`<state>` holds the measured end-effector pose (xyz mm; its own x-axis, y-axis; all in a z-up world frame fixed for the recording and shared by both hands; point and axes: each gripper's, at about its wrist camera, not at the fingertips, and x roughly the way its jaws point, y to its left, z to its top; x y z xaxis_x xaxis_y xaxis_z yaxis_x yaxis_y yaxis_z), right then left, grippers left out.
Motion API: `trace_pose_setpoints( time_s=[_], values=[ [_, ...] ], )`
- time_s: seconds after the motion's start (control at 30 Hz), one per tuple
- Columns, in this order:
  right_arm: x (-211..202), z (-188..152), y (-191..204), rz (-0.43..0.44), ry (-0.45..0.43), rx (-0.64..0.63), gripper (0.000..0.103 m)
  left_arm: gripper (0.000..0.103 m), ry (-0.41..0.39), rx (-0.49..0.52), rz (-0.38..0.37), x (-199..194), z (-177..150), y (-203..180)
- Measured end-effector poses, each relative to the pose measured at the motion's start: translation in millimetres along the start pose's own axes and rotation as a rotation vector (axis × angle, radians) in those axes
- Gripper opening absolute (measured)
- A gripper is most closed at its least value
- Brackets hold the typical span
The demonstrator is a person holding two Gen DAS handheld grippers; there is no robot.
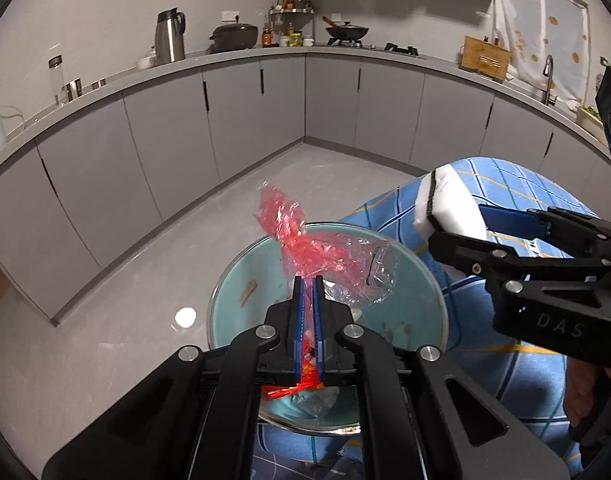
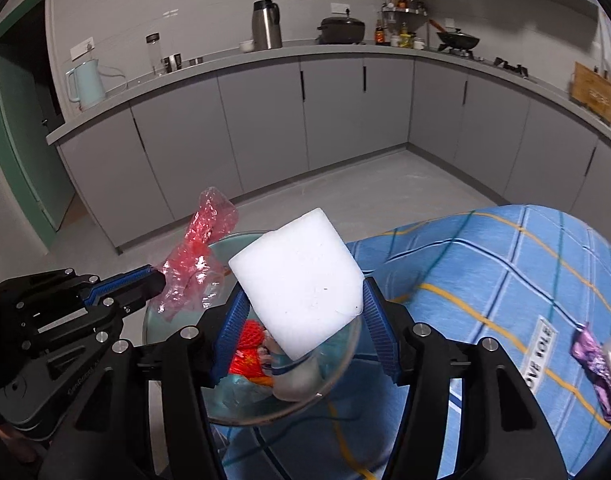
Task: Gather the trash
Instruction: 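Open both tools to drop the pink bag and sponge into the bowl, then move both tools back over the purple wrapper and white mesh on the table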
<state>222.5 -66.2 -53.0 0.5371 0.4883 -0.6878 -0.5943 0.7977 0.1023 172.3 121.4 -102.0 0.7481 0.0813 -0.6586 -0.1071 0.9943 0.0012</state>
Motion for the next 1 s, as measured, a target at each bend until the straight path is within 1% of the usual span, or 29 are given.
trace_pose_setpoints(
  time_s=[0.07,0.13,0.23,0.3,0.4,0.47,0.53,0.6,0.63,0.7,0.77,0.87,1.0],
  values=[
    [5.5,-0.8,-0.7,0.005,-0.001,0.01,0.062,0.007,0.012,-0.003,0.0,3.5,-1.6,2.4],
    [10.0,-2.0,-2.4,0.014,0.005,0.024,0.063,0.012,0.018,-0.006,0.0,6.2,-3.1,4.2],
    [11.9,-4.3,-7.6,0.012,0.01,0.045,0.066,0.024,0.029,-0.01,0.008,10.3,-6.6,5.8],
    [12.9,-4.9,-9.2,0.015,0.015,0.05,0.072,0.035,0.029,-0.015,0.02,11.7,-8.3,7.1],
    [12.5,-4.2,-8.7,0.026,0.014,0.055,0.073,0.037,0.03,-0.02,0.038,13.2,-8.7,10.5],
    [11.1,-3.6,-7.4,0.03,0.008,0.055,0.073,0.042,0.03,-0.03,0.055,13.8,-8.4,15.5],
    [9.7,-3.4,-7.9,0.029,0.007,0.057,0.073,0.044,0.027,-0.036,0.064,13.0,-7.4,19.9],
    [7.3,-4.5,-10.3,0.023,0.004,0.062,0.073,0.051,0.02,-0.037,0.073,12.1,-6.0,22.0],
    [5.5,-5.6,-12.0,0.021,0.003,0.067,0.073,0.052,0.018,-0.039,0.071,11.6,-5.5,21.4],
    [0.8,-7.1,-14.9,0.008,0.001,0.071,0.073,0.058,0.012,-0.035,0.07,10.5,-5.8,18.5],
    [-5.1,-9.4,-20.2,-0.012,-0.002,0.072,0.073,0.059,0.012,-0.027,0.059,10.5,-5.8,13.9],
    [-12.1,-14.0,-29.4,-0.033,-0.008,0.086,0.073,0.065,0.012,-0.011,0.044,10.9,-5.9,4.0],
    [-25.1,-21.1,-50.2,-0.071,-0.019,0.122,0.073,0.07,0.009,0.014,0.019,11.1,-3.6,-13.7]
  ],
)
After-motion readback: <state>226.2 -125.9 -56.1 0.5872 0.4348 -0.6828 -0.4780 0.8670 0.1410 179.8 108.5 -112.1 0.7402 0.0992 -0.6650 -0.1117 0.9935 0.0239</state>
